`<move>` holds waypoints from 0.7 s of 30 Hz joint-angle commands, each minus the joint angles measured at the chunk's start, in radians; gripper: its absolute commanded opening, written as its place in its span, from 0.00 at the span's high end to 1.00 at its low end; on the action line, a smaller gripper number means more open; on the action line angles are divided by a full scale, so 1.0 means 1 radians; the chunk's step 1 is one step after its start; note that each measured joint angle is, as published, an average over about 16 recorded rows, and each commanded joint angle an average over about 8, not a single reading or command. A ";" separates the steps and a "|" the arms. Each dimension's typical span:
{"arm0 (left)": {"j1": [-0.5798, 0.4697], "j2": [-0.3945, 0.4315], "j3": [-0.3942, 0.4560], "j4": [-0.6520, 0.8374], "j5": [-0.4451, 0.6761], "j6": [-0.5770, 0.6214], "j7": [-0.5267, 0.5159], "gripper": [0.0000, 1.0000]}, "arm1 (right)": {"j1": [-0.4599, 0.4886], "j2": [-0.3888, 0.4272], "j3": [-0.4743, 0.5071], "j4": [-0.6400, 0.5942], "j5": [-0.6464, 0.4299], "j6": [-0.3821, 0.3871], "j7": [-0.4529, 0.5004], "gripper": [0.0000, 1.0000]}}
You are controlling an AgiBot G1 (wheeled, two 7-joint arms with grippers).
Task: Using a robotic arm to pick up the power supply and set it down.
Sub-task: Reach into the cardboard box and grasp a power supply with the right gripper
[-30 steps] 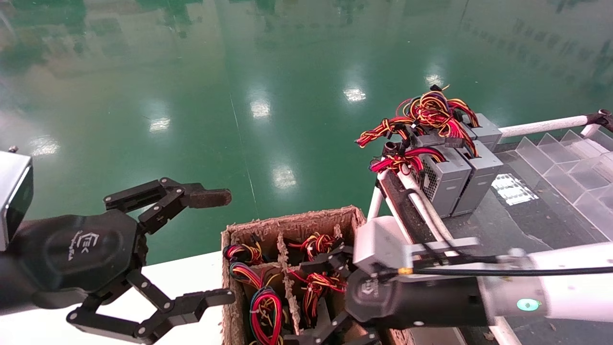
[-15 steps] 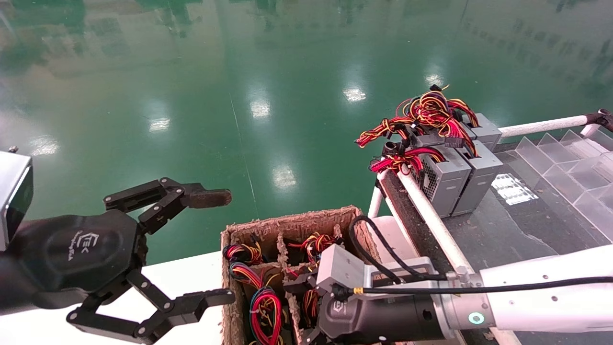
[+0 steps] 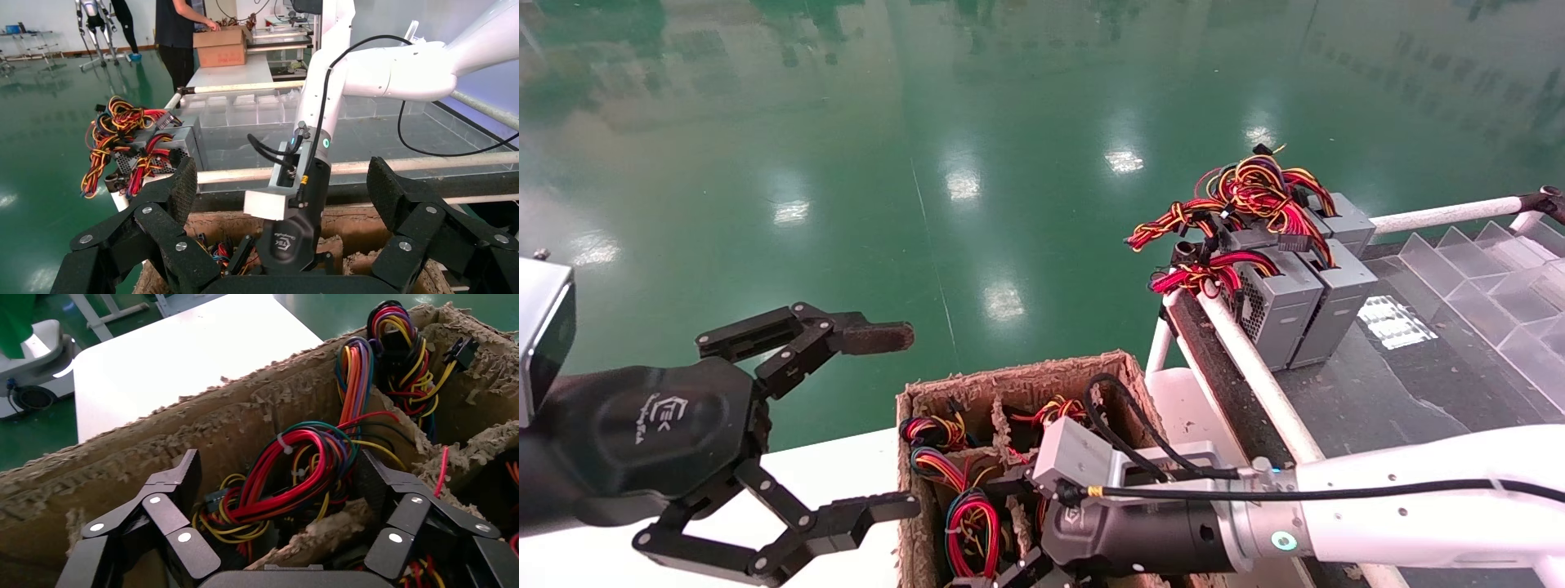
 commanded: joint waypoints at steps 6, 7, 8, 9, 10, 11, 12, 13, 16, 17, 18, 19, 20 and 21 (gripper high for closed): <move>0.000 0.000 0.000 0.000 0.000 0.000 0.000 0.00 | 0.002 -0.018 -0.007 -0.008 -0.021 0.022 -0.003 1.00; 0.000 0.000 0.000 0.000 0.000 0.000 0.000 0.00 | 0.002 -0.019 -0.008 -0.010 -0.024 0.024 -0.004 1.00; 0.000 0.000 0.000 0.000 0.000 0.000 0.000 0.00 | 0.002 -0.020 -0.009 -0.011 -0.027 0.025 -0.005 1.00; 0.000 0.000 0.000 0.000 0.000 0.000 0.000 0.00 | 0.002 -0.022 -0.010 -0.013 -0.030 0.027 -0.006 1.00; 0.000 0.000 0.000 0.000 0.000 0.000 0.000 0.00 | 0.002 -0.022 -0.011 -0.015 -0.033 0.028 -0.007 1.00; 0.000 0.000 0.000 0.000 0.000 0.000 0.000 0.00 | 0.002 -0.023 -0.012 -0.017 -0.035 0.029 -0.009 1.00; 0.000 0.000 0.000 0.000 0.000 0.000 0.000 0.00 | 0.002 -0.024 -0.013 -0.020 -0.037 0.029 -0.010 1.00; 0.000 0.000 0.000 0.000 0.000 0.000 0.000 0.00 | 0.003 -0.024 -0.013 -0.023 -0.038 0.029 -0.011 1.00; 0.000 0.000 0.000 0.000 0.000 0.000 0.000 0.00 | 0.003 -0.025 -0.015 -0.029 -0.041 0.029 -0.016 1.00; 0.000 0.000 0.000 0.000 0.000 0.000 0.000 0.00 | 0.003 -0.025 -0.015 -0.031 -0.041 0.029 -0.018 1.00; 0.000 0.000 0.000 0.000 0.000 0.000 0.000 0.00 | 0.003 -0.025 -0.015 -0.033 -0.041 0.029 -0.020 1.00; 0.000 0.000 0.000 0.000 0.000 0.000 0.000 0.00 | 0.003 -0.025 -0.015 -0.035 -0.041 0.029 -0.022 1.00; 0.000 0.000 0.000 0.000 0.000 0.000 0.000 0.00 | 0.002 -0.025 -0.014 -0.037 -0.040 0.028 -0.024 1.00; 0.000 0.000 0.000 0.000 0.000 0.000 0.000 0.00 | 0.002 -0.025 -0.014 -0.039 -0.040 0.028 -0.026 1.00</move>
